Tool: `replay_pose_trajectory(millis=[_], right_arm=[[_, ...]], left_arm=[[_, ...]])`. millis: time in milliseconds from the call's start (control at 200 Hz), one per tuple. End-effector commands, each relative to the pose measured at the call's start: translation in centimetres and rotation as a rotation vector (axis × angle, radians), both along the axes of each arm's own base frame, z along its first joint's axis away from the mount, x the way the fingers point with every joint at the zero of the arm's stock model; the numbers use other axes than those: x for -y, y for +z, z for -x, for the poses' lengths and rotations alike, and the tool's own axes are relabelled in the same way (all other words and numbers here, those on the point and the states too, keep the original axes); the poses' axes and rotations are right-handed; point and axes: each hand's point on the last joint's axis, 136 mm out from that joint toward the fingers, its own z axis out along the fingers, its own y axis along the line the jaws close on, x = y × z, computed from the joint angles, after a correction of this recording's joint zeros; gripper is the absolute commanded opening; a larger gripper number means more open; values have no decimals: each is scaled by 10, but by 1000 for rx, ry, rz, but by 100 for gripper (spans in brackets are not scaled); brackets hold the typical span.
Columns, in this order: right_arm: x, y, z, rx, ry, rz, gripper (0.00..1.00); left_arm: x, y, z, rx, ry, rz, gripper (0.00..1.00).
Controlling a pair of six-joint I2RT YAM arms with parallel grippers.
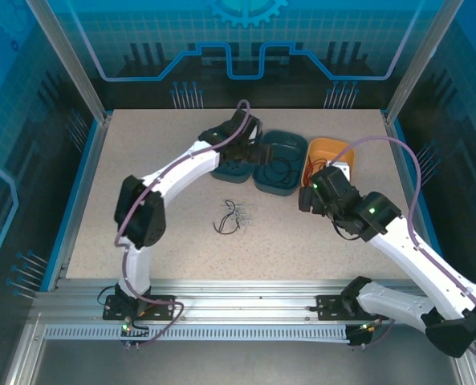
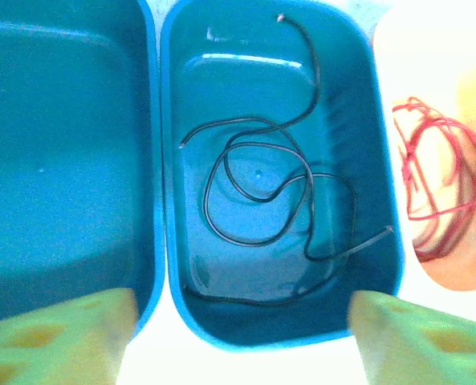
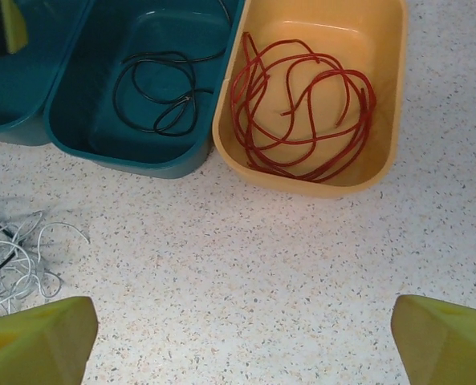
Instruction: Untangle the cables
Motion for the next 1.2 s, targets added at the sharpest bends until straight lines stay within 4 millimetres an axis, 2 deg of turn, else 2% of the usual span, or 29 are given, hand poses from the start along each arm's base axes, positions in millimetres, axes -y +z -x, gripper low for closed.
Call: replay_pose_trajectory(millis=[0, 20, 40, 160, 280, 520, 665, 790, 956, 1066, 1196], right_arm=[[-9, 1, -3, -34, 33, -23, 90], [-13, 0, -4, -41, 44, -31, 89], [-17, -1, -5, -47, 55, -40, 88], [-41, -13, -12, -86, 117, -86, 82], [-73, -27, -19, -118, 186, -124, 78], [-156, -45, -22, -183, 334, -136, 73], [-204, -60, -17, -249, 381, -88, 61], [-229, -74, -9, -297, 378, -4, 51], [-250, -91, -4, -327, 374, 64, 40], [-259, -102, -3, -340, 366, 69, 38], [-259, -116, -4, -351, 335, 76, 36]], left_arm=[[-18, 35, 13, 78, 56, 60, 92], [-22, 35, 17, 80, 66, 67, 98], [-27, 35, 20, 80, 76, 74, 99], [-56, 25, 42, 45, 157, 113, 99], [-91, -1, 65, -16, 260, 129, 99], [-167, -56, 115, -98, 492, 78, 99], [-203, -78, 140, -124, 619, 78, 99], [-221, -81, 151, -101, 678, 70, 99], [-233, -81, 156, -71, 724, 73, 99], [-235, -79, 156, -62, 730, 80, 99], [-238, -80, 157, -57, 738, 73, 99]])
